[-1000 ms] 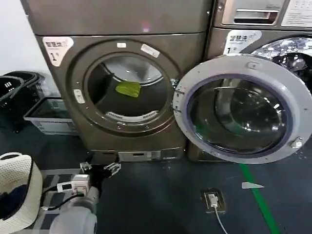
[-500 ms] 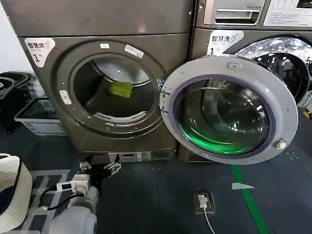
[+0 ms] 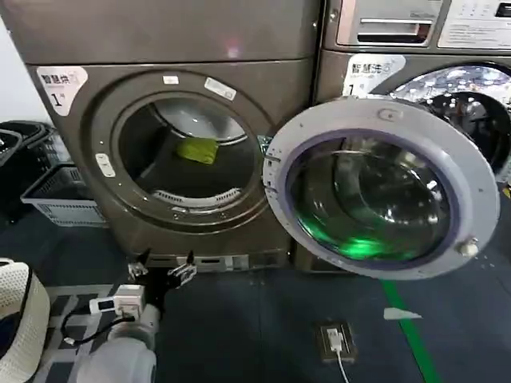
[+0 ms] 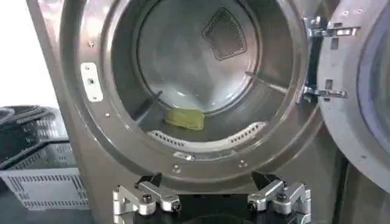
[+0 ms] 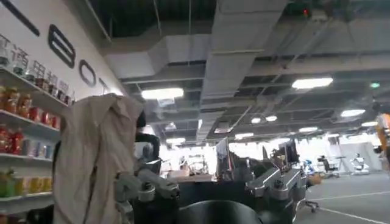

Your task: Grasp the clothes from the dryer.

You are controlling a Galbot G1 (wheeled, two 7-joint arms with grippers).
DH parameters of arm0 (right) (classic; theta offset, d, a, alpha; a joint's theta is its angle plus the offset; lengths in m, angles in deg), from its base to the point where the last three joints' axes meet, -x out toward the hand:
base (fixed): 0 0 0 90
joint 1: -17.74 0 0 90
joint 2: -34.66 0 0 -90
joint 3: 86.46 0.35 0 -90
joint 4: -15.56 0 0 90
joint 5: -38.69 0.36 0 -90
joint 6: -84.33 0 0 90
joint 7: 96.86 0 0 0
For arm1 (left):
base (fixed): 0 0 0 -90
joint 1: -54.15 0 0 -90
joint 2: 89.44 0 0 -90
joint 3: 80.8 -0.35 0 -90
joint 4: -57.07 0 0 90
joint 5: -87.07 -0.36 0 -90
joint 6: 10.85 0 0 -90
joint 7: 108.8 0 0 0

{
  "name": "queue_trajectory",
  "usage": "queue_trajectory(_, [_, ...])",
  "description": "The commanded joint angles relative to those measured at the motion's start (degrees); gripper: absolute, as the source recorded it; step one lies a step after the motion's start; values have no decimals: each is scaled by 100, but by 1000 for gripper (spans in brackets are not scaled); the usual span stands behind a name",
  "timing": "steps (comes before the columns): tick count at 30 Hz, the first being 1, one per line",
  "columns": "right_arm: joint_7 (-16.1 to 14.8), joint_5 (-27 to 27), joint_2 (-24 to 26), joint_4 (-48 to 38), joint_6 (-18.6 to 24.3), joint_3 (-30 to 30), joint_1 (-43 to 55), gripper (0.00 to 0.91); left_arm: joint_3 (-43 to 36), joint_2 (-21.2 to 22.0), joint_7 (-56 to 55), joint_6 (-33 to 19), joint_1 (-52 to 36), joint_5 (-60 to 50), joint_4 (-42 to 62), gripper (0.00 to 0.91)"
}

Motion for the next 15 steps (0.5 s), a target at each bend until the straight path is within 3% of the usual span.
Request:
queue_trajectory(1, [10, 60, 4, -7, 31, 13, 5, 907, 5, -2, -2, 281, 9, -1, -5, 907])
queue_trajectory(15, [11, 180, -17, 15, -50, 37, -16, 907, -52, 46, 54, 281, 40, -251, 72, 907])
